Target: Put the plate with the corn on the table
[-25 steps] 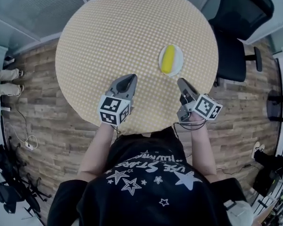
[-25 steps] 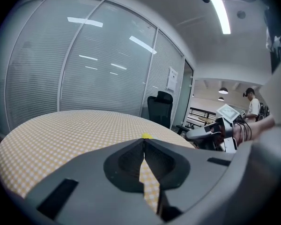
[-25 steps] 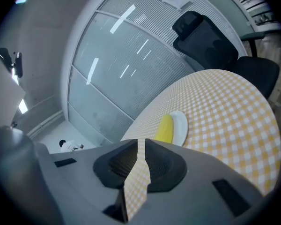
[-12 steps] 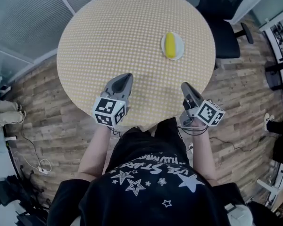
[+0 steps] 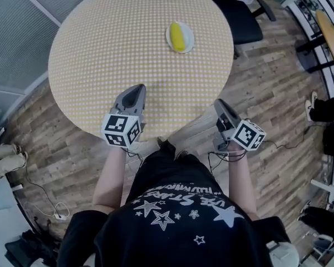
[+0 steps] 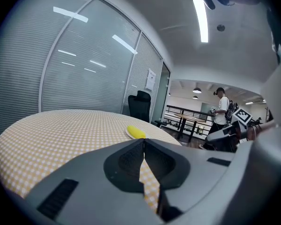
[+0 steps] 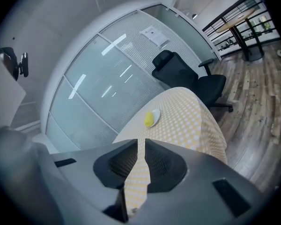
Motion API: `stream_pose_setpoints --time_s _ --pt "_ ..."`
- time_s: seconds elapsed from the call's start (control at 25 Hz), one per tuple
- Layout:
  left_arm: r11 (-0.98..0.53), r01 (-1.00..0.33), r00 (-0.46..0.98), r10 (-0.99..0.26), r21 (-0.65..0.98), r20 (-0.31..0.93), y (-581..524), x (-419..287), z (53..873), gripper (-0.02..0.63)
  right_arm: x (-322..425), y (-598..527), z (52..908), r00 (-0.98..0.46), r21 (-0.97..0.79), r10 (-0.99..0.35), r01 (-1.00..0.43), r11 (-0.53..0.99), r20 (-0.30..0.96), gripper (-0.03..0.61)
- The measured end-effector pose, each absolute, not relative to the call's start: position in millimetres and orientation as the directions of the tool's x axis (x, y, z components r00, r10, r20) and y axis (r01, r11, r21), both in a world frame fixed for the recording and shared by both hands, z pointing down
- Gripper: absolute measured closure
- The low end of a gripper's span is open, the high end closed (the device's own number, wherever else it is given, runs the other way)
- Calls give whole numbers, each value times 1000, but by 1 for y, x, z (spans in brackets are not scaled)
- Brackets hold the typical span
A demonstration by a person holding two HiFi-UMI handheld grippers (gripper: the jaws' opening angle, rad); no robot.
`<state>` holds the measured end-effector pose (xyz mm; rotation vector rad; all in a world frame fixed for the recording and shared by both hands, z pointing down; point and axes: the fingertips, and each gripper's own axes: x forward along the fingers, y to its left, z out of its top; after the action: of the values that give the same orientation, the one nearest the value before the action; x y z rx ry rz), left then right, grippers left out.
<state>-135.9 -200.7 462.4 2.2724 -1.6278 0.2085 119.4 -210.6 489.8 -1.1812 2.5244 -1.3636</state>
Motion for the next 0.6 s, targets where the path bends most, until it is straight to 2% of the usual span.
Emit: stream_pose_setpoints --time_s 0.32,0.6 --pt "-283 -943 326 -891 174 315 -157 -109 459 606 102 -164 484 -795 -745 -556 -519 419 242 523" --pt "-291 -944 326 -891 155 315 -85 -85 449 606 129 -92 473 -804 -739 -555 -505 445 215 525"
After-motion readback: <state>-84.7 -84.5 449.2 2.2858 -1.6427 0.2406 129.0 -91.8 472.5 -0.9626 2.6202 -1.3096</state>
